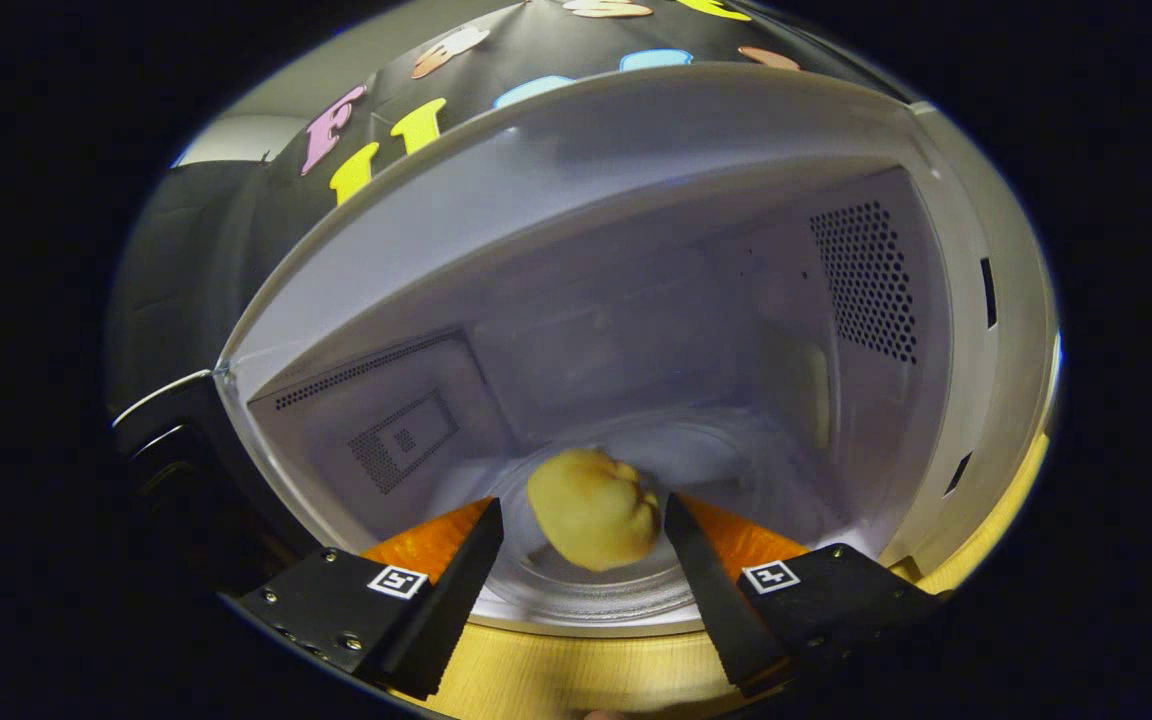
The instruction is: Open the microwave, put the food inside, and close the microwave door.
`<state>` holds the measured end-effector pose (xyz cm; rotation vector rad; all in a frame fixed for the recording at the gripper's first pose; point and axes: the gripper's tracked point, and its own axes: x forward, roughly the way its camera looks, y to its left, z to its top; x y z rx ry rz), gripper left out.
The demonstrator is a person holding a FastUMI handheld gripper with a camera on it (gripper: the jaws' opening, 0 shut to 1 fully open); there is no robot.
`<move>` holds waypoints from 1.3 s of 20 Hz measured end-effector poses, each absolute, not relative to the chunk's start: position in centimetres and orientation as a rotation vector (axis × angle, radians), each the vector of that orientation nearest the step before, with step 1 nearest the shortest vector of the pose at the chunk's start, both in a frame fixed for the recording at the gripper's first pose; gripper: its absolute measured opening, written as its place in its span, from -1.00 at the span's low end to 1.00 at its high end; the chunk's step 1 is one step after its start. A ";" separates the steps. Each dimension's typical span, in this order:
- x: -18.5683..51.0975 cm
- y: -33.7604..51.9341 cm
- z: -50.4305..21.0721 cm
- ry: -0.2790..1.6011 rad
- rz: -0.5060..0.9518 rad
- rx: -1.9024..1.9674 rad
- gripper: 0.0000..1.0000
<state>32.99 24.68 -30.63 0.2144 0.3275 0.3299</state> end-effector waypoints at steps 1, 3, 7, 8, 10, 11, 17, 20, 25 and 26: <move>32.3 24.7 -30.5 0.336 0.341 0.195 0.98; 30.6 24.5 -29.8 0.338 0.356 0.164 0.98; 25.9 23.7 -27.1 0.324 0.359 0.148 0.98; 24.6 23.5 -26.3 0.322 0.359 0.131 0.98; 22.1 23.7 -24.4 0.310 0.368 0.108 0.98; 20.9 23.9 -23.5 0.303 0.374 0.106 0.98; 13.7 27.1 -17.1 0.237 0.432 0.103 0.98; 10.1 29.5 -14.3 0.207 0.475 0.112 0.98; 3.4 34.5 -10.2 0.152 0.589 0.111 0.97; 2.0 35.7 -9.8 0.148 0.617 0.103 0.97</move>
